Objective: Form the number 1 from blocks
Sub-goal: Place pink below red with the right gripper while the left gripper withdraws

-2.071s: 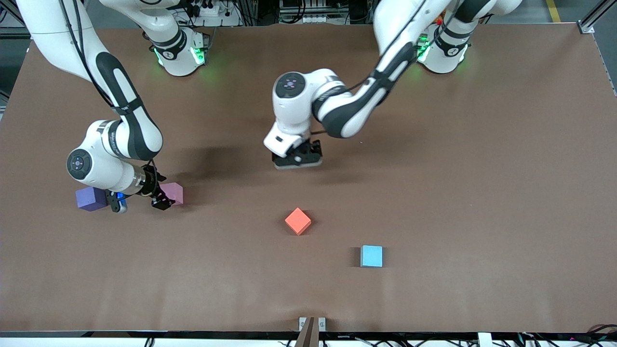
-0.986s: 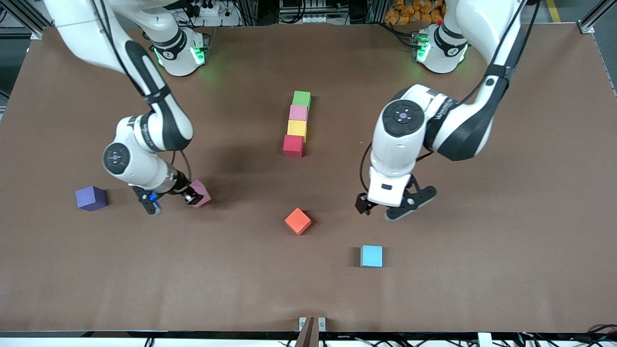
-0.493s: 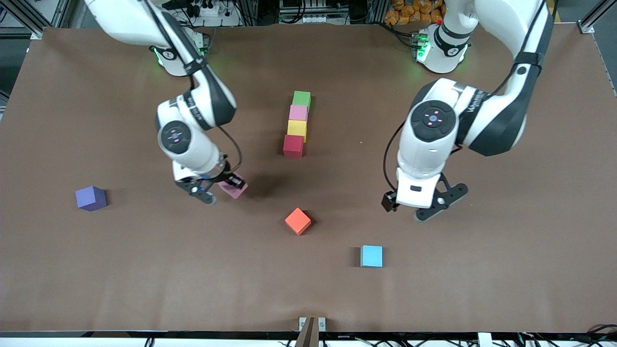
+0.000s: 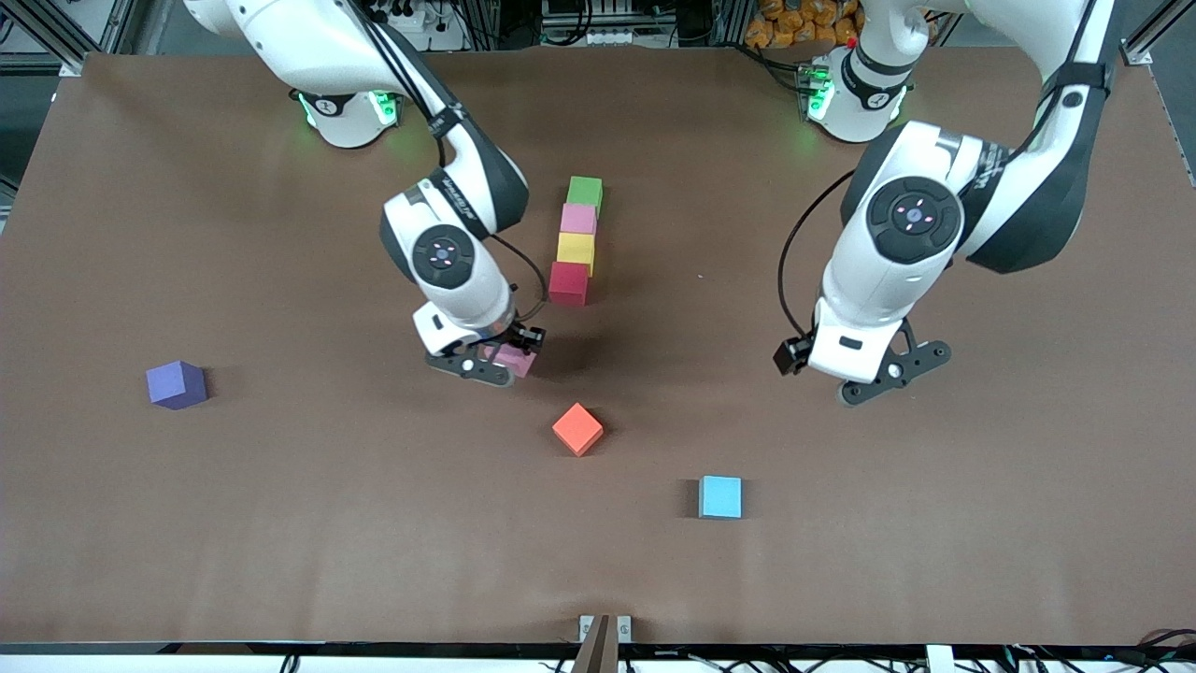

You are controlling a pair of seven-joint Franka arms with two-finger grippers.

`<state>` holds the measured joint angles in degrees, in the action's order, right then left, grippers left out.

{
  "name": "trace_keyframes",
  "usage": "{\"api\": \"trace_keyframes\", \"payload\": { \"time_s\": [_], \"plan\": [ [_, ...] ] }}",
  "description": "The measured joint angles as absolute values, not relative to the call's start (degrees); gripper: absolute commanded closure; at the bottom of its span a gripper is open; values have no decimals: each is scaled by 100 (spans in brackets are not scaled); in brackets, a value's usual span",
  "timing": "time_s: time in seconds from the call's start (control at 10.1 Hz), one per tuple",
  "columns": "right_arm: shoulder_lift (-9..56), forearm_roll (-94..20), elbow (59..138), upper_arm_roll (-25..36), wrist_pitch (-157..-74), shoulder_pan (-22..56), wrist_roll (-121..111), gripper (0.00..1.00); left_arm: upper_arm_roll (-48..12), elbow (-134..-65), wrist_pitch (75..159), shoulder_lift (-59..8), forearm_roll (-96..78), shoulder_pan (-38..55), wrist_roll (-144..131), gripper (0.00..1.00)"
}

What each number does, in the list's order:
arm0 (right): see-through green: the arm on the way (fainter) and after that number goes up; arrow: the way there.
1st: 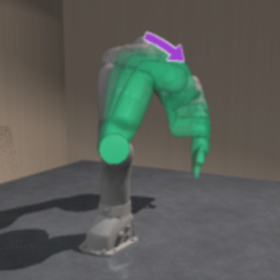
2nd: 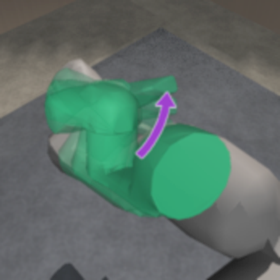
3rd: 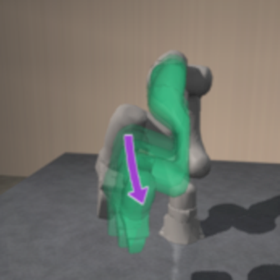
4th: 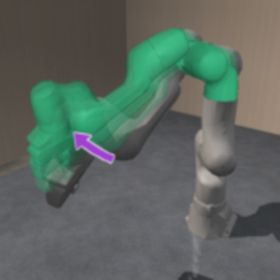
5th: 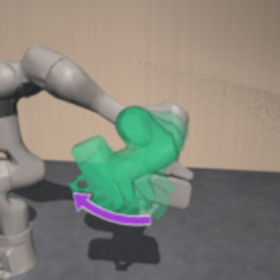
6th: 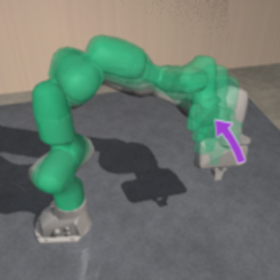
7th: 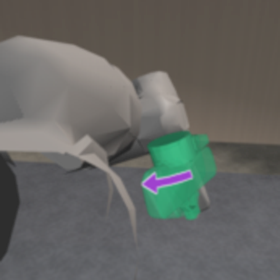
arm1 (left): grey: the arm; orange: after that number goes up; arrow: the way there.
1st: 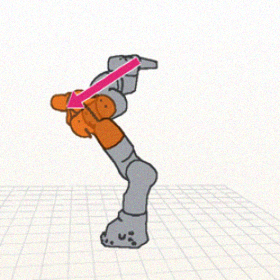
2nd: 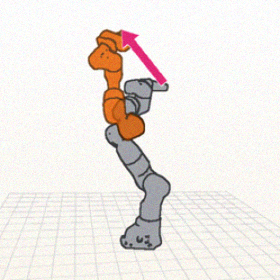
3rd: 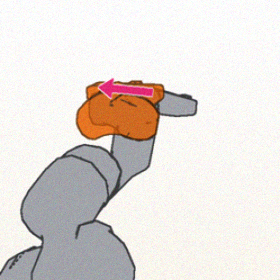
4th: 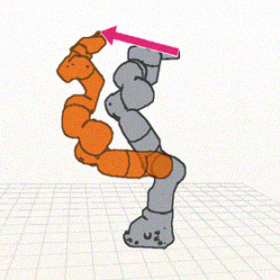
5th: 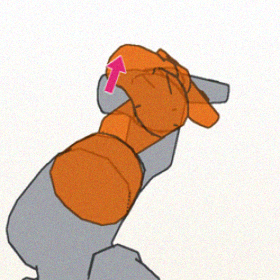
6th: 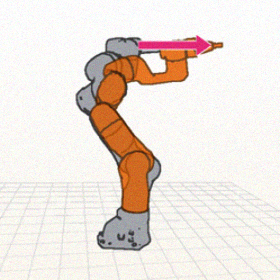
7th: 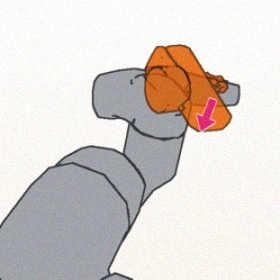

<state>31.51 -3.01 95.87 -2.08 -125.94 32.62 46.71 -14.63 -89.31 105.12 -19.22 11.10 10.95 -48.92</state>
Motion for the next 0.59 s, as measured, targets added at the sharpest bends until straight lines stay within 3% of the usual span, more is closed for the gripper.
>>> {"api": "trace_keyframes", "payload": {
  "time_s": [0.59],
  "plan": [
    [3563,-301,9487,-528,-12755,3387,4105,100,-1016,-9669,10245,-651,679,1020,-3309,0]
  ]
}}
